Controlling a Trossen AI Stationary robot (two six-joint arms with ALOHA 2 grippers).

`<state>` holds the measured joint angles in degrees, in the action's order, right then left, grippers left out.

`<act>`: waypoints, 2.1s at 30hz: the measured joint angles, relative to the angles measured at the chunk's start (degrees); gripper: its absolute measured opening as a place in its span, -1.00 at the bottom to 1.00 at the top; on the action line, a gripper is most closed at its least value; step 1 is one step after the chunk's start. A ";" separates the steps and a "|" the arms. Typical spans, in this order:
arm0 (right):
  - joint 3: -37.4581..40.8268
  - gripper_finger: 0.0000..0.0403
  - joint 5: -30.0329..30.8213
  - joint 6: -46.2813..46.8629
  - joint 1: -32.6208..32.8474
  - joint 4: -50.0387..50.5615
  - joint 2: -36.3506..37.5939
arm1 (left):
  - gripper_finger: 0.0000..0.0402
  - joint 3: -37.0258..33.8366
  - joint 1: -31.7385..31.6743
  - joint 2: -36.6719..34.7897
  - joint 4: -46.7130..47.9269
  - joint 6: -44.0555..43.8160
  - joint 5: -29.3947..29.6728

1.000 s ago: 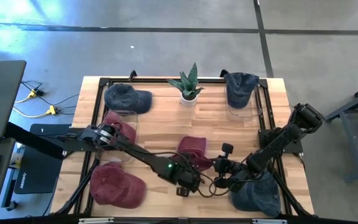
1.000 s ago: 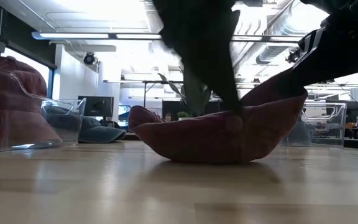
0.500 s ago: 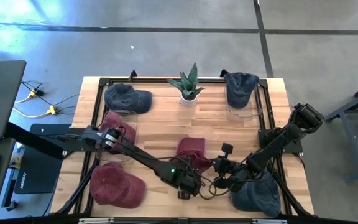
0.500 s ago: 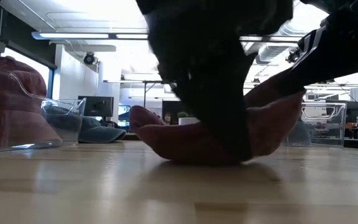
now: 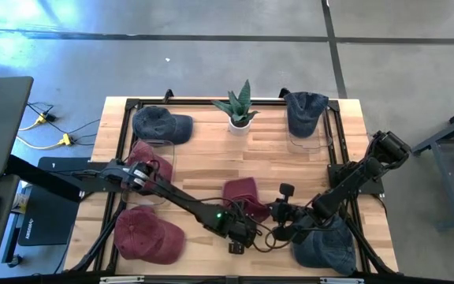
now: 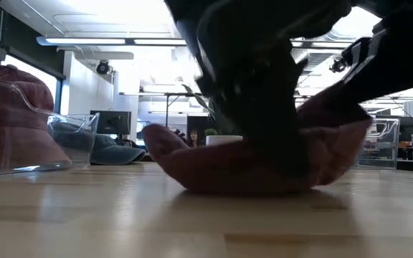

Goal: Pick & Place hat
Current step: Put the top red cap into the left transparent bin

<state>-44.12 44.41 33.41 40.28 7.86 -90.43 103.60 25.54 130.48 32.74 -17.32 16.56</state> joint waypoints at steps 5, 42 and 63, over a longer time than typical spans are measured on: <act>0.00 -0.42 -2.39 -2.11 -0.47 0.02 0.07 | -0.98 -4.63 0.07 -0.28 -7.77 -1.79 -1.01; 10.27 0.07 12.06 0.65 11.45 -2.87 21.42 | -1.00 -34.23 0.72 -37.96 -31.19 -8.19 3.17; 10.27 0.07 8.94 1.25 8.84 -3.06 21.40 | -1.00 -33.56 0.29 -69.95 14.11 -19.70 27.30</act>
<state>-33.85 53.35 34.65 49.12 4.80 -69.04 70.04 25.83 60.52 46.85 -37.02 43.85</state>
